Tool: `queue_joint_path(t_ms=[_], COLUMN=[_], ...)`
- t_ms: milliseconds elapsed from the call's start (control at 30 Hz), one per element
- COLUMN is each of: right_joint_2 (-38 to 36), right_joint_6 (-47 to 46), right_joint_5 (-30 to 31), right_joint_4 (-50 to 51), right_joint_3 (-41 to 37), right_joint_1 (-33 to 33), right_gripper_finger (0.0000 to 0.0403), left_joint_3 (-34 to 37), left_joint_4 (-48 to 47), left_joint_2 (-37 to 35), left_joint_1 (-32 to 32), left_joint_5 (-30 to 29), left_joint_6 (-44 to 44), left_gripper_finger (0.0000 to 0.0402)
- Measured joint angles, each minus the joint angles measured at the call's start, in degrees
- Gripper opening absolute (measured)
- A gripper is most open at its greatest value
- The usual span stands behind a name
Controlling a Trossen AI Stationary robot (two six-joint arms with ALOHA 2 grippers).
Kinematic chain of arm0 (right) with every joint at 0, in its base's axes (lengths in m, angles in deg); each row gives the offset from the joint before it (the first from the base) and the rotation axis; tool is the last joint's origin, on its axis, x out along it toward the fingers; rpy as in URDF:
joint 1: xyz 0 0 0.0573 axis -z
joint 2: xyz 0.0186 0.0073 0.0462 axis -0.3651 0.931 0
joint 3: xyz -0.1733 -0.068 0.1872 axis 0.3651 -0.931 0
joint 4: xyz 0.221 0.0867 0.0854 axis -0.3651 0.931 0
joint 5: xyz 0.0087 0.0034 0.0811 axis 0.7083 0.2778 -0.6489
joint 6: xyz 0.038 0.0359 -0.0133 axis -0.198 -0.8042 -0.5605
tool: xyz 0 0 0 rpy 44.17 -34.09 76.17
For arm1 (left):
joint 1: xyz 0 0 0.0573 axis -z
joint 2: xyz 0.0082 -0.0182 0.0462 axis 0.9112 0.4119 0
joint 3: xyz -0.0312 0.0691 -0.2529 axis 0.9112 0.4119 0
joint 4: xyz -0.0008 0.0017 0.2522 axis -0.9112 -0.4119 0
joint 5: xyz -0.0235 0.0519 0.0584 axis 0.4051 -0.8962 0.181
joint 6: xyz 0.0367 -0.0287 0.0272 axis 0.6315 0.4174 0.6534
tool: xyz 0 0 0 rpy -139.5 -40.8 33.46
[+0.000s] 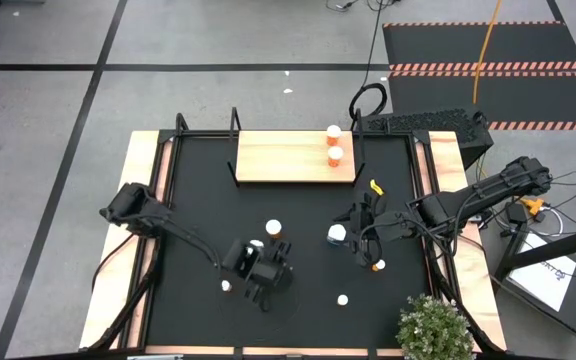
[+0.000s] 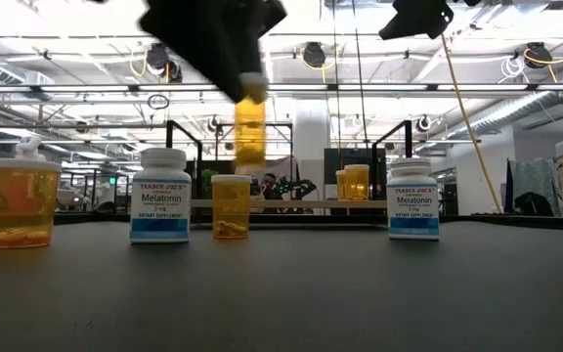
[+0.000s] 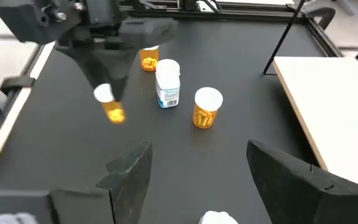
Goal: Pick and place medicine bottles onto shelf by color
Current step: Put the middle small orange pill bottle on the shelf
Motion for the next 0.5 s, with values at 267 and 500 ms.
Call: queue_joint_path(t_ms=[267,500], right_joint_2=[-1.8,-3.2], right_joint_6=[-5.2,-12.1], right_joint_5=[2.6,9.1], right_joint_4=[3.7,14.8], right_joint_3=[0.0,0.0], right_joint_1=[-0.1,-0.1], right_gripper_finger=[0.0255,0.0255], left_joint_3=[-10.8,-18.4], left_joint_4=[-8.5,-9.6], left_joint_2=[0.0,0.0], left_joint_1=[-10.6,-22.2], left_joint_5=[0.0,-0.1], left_joint_6=[11.9,20.1], left_gripper_finger=[0.0127,0.0128])
